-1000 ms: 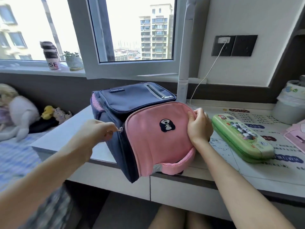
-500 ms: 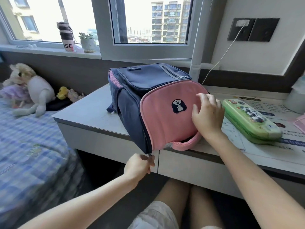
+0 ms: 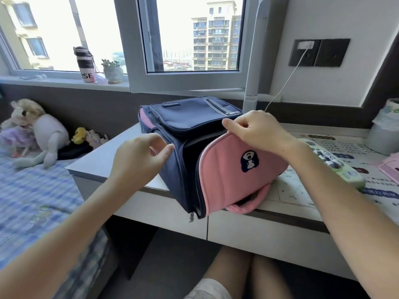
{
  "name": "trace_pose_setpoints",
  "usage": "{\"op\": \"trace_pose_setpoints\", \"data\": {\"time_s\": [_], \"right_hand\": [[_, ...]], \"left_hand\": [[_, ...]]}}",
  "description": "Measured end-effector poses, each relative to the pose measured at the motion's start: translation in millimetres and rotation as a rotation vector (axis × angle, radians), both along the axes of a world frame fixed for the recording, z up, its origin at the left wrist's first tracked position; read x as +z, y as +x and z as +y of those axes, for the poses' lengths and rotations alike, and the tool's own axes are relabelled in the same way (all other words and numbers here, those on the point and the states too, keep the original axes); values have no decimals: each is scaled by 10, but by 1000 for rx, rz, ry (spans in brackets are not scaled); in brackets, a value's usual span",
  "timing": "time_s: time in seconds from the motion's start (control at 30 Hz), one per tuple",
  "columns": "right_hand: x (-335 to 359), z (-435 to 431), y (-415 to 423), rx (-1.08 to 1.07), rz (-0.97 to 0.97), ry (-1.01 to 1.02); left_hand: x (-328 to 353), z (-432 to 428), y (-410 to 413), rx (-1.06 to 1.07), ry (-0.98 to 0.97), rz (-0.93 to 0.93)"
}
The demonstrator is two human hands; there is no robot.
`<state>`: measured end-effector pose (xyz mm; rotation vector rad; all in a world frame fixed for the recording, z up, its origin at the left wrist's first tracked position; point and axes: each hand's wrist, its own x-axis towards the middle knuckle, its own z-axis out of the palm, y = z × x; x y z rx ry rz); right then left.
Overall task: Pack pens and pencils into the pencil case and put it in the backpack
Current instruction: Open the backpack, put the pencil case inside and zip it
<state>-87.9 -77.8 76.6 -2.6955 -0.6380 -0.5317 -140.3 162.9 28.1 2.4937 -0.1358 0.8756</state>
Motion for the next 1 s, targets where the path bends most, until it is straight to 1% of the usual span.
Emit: {"op": "trace_pose_setpoints", "data": {"time_s": [0.07,0.13,0.17,0.23,0.3,0.37,0.4,0.47,0.57,0.6,0.63,0.67,0.7,0.73,0.77,0.8,0.83,0.87,0.9,0.97,1.0], "right_hand": [[130,-177,-210,-10,100,-51],[223,-453,-435,26,324,-74],[252,-576,-560,56,464,-128],[158,-795,-700,127,689,-317],[-105,-908,-777,161,883,-449],[-419,-941,-780,173,972,-527],[-546,-953,-774,183,993,-522],[-689,-965,-723,198,989,-462],[-634,-992,-675,191,975,-411],[-610,-1016,-660,179,988,-349],[-598,-1048,-632,147,982,-227],[-593,-1080,-592,87,923,-51],[-600,-1128,-529,-10,778,115],[-625,-1208,-427,-160,566,203],[-648,-1302,-302,-347,350,187],[-658,-1388,-182,-533,208,75],[-719,-1491,-76,-691,175,-78],[-765,-1583,46,-803,226,-189],[-810,-1654,132,-882,337,-228],[-928,-1762,229,-943,511,-209],[-956,-1789,254,-949,522,-193]], "left_hand": [[57,-116,104,-88,37,-130],[55,-209,280,-159,131,-155],[45,-257,381,-183,189,-141],[30,-373,577,-193,331,-97],[-3,-475,763,-179,479,-61],[-30,-529,931,-142,595,-9],[-35,-563,1009,-126,639,34],[-18,-588,1125,-118,691,90],[21,-617,1242,-180,720,79],[34,-625,1272,-196,719,64],[43,-624,1299,-204,714,50],[51,-626,1311,-214,700,30],[55,-628,1325,-227,677,7],[58,-630,1334,-242,645,-18],[67,-626,1334,-255,602,-32],[94,-623,1332,-261,551,-39],[121,-612,1329,-252,499,-42],[176,-599,1355,-225,454,-47],[232,-585,1380,-193,423,-48],[342,-554,1446,-162,376,-37],[408,-532,1485,-161,335,-29]]}}
